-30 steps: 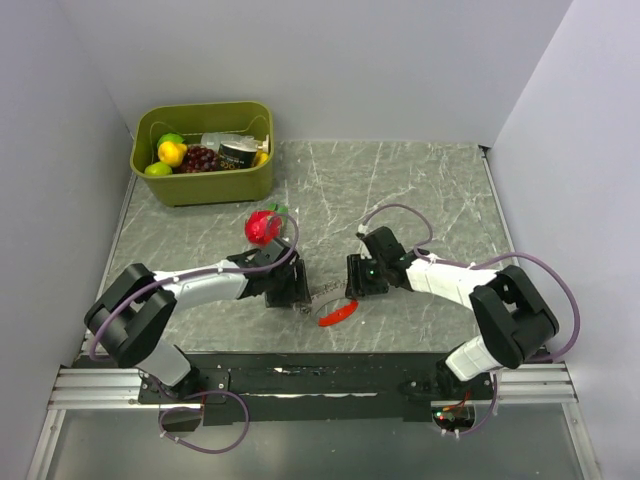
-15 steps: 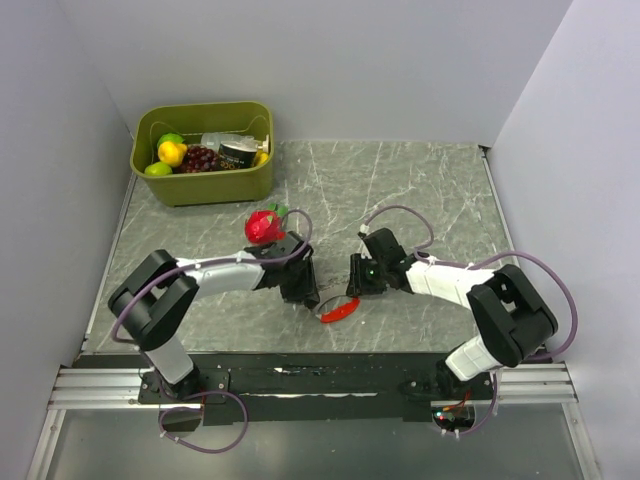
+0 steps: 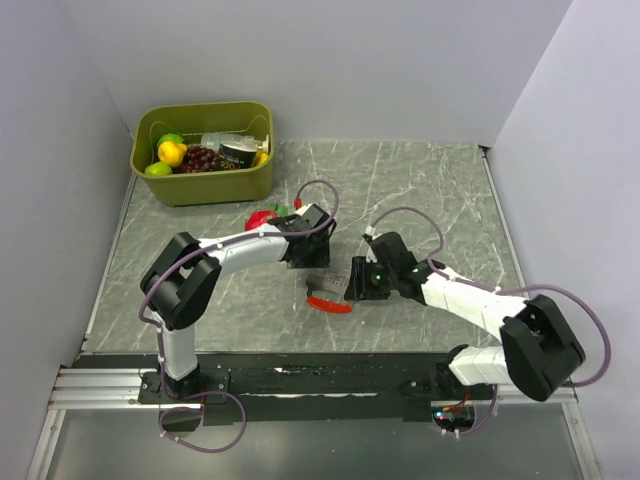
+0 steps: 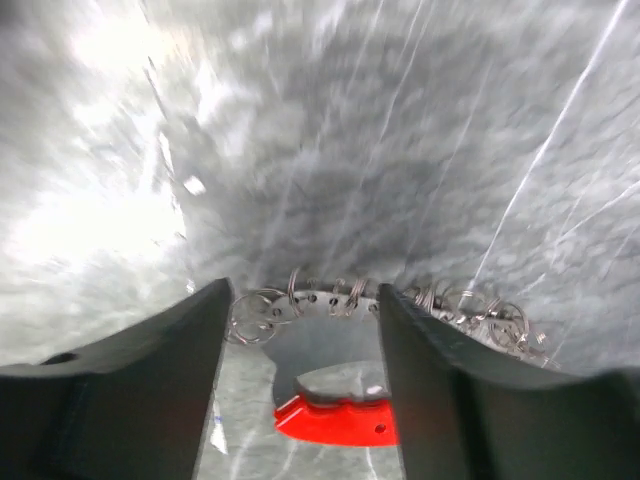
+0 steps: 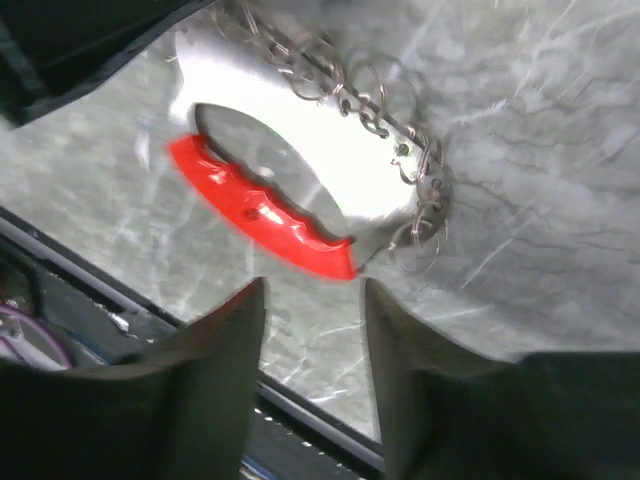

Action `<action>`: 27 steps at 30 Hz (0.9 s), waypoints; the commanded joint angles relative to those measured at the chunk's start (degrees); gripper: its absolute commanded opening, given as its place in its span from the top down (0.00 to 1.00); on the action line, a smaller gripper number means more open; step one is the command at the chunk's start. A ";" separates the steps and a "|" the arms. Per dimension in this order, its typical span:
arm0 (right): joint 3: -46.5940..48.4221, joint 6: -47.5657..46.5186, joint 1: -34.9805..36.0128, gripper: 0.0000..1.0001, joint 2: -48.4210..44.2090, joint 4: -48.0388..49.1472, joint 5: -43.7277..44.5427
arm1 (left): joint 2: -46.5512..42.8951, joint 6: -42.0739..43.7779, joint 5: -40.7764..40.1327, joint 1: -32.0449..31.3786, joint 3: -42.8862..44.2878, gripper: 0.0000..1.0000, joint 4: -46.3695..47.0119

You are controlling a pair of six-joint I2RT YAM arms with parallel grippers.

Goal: Put the keys on the keyring

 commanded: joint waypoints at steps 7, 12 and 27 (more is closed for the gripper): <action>4.05 -0.99 -5.55 0.36 -2.69 -2.51 2.34 | -10.41 3.73 1.28 -0.03 -3.14 0.27 -0.45; 3.70 -1.87 -8.11 0.36 0.92 -0.40 -0.66 | -11.64 -0.13 9.36 0.58 -11.67 0.29 5.79; -1.66 0.33 -7.76 0.44 9.02 10.31 -10.76 | -5.05 -2.34 17.73 2.60 -15.39 0.35 15.56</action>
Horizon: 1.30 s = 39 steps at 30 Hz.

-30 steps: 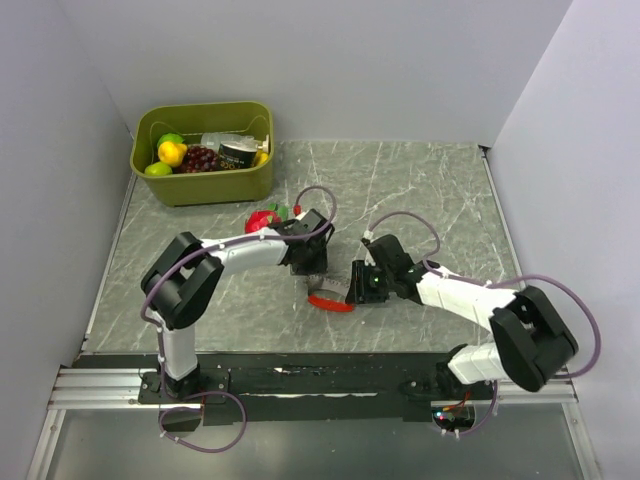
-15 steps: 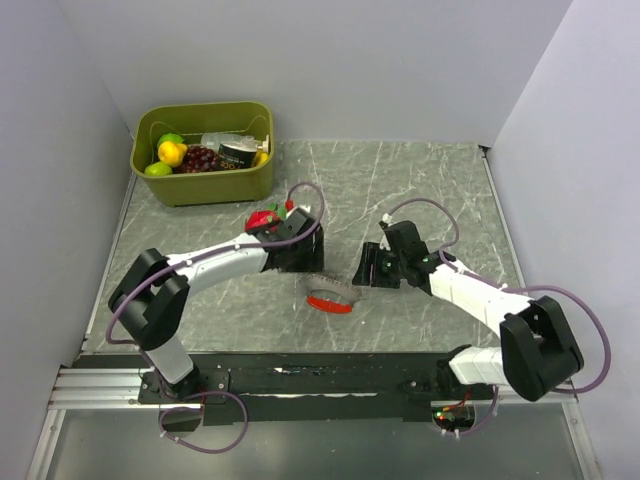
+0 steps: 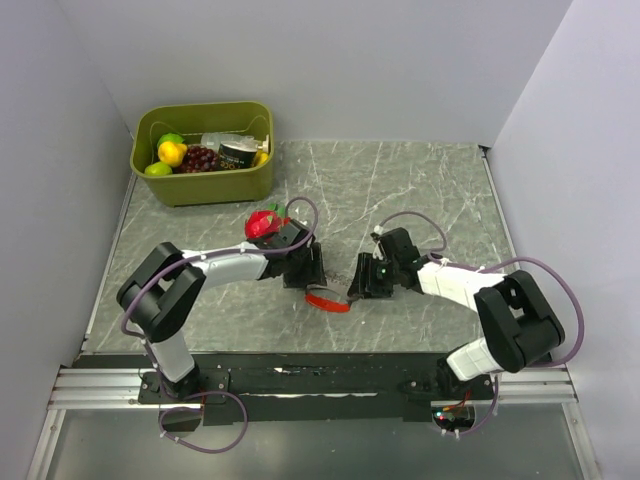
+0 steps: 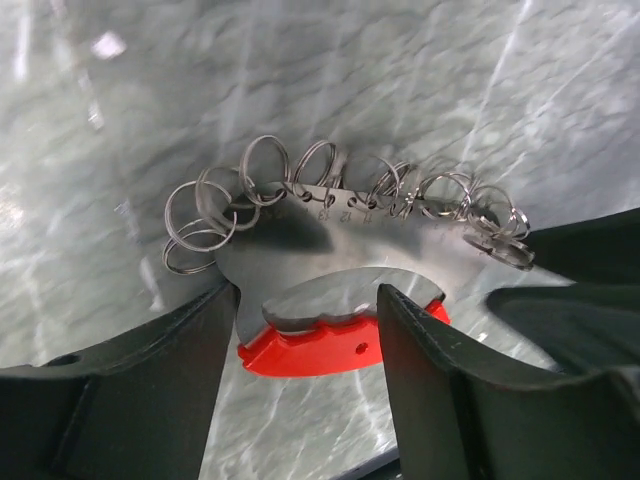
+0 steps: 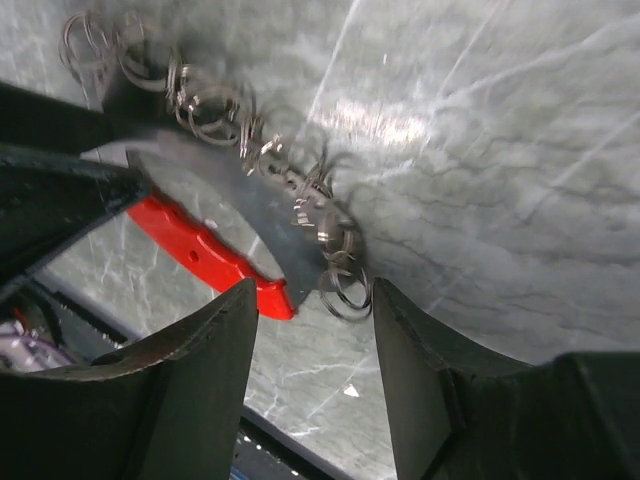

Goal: Put the keys on the keyring

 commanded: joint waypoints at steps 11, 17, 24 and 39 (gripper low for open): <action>-0.86 1.78 1.65 0.43 -9.36 -0.20 -2.74 | 2.24 6.64 -5.01 1.26 12.04 0.32 -4.62; 2.40 -0.33 1.21 0.38 -11.83 -5.57 0.96 | -0.58 10.85 -8.73 1.34 14.68 0.29 -8.06; 2.31 -3.15 -2.22 0.39 -10.87 -6.98 1.66 | -2.60 11.21 -1.09 1.52 10.47 0.31 -2.98; 1.79 -7.46 -0.73 0.50 -2.61 -7.43 1.05 | -1.91 8.57 1.73 1.43 7.73 0.33 -1.99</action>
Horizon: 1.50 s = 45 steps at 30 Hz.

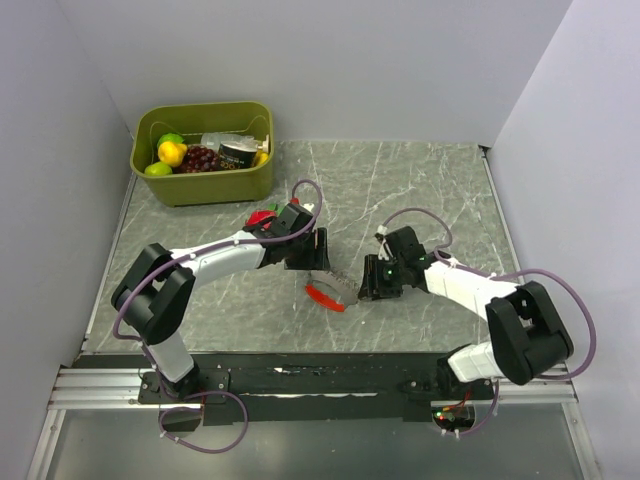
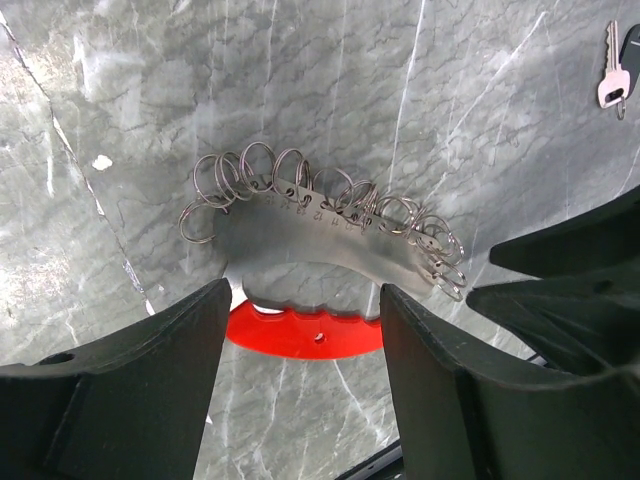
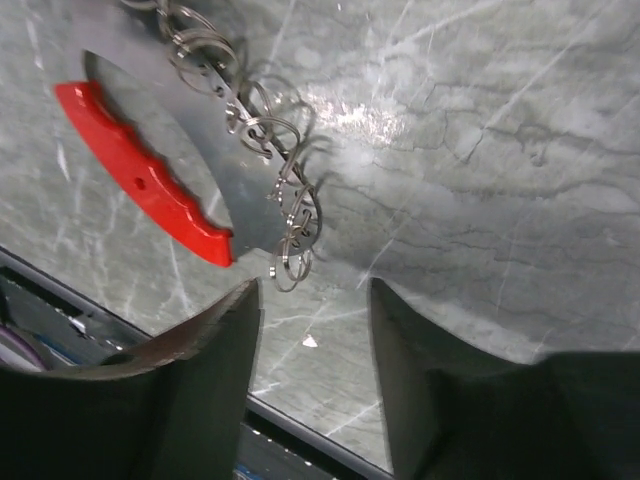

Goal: Put the keys on the keyring

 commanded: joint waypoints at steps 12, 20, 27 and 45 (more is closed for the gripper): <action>2.01 0.20 1.90 0.69 6.16 4.22 -1.15 | -0.07 -0.89 -0.17 0.25 1.11 0.33 0.04; 3.24 -0.68 2.08 1.00 4.76 2.81 1.14 | -0.59 -0.80 -1.67 0.60 1.11 0.33 -0.85; 3.68 -1.64 2.16 1.00 0.98 1.58 0.52 | -1.47 -0.72 -2.37 0.96 1.11 0.33 -1.11; 12.73 -3.75 4.80 0.49 6.86 -8.79 13.18 | -1.91 -0.63 -3.52 1.22 0.68 0.32 -1.46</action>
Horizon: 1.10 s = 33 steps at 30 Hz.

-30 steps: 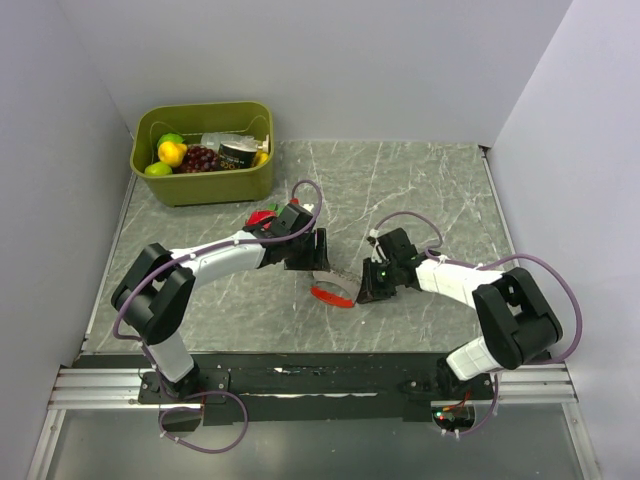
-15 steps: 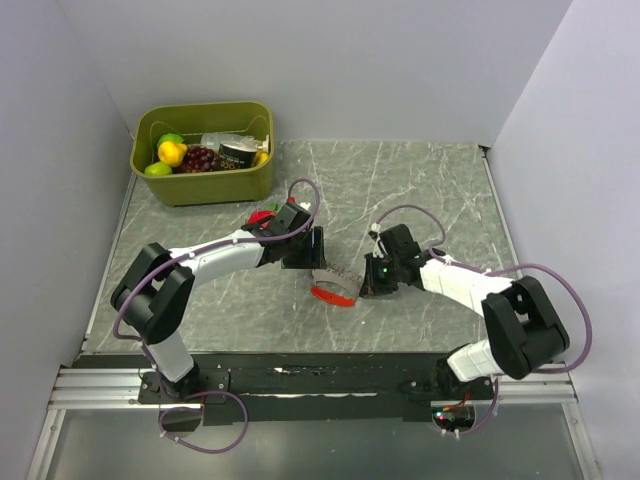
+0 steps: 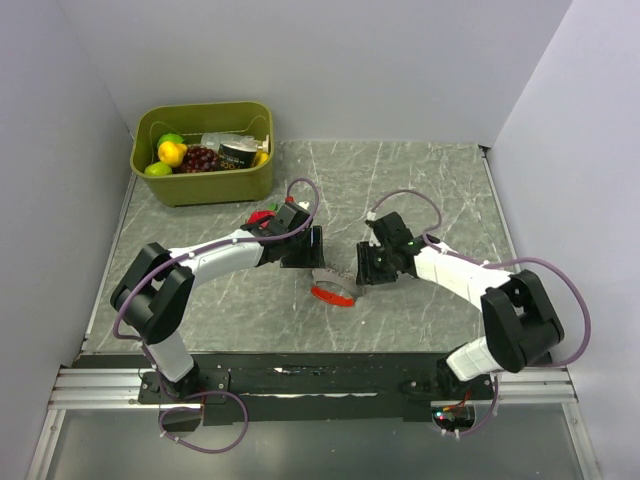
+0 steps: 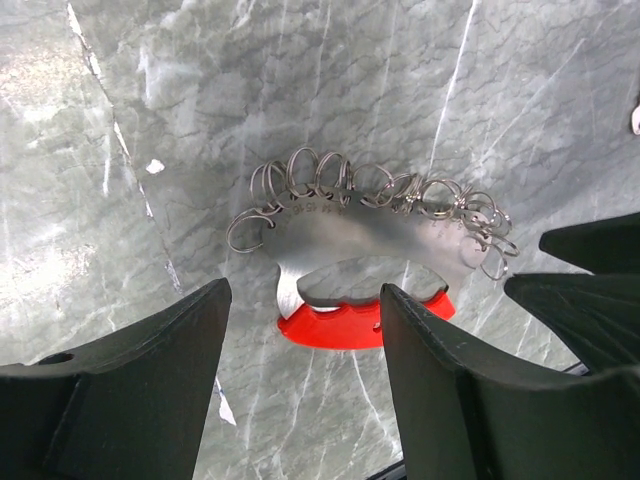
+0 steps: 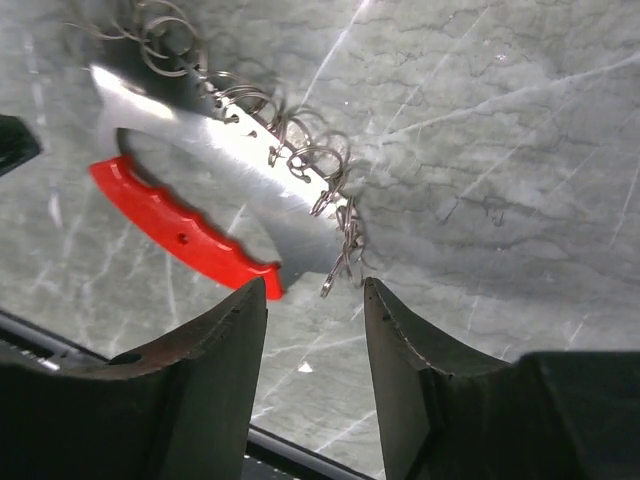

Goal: Put the keys on the keyring

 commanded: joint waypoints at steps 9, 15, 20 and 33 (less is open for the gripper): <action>2.73 -0.36 3.43 0.66 6.27 -2.67 4.73 | -1.74 -0.56 -1.09 0.13 0.32 0.32 -0.41; 1.41 -0.10 4.49 1.00 4.08 -2.41 3.68 | -1.47 -0.82 -1.09 0.21 0.15 0.32 -0.24; 0.44 -0.01 6.16 1.00 2.49 -1.88 1.65 | -1.38 -1.00 -1.26 0.21 -0.03 0.32 -0.15; -2.90 0.60 9.33 0.52 -4.19 -2.23 1.38 | -2.26 -1.09 -1.79 0.83 -0.91 0.32 -0.15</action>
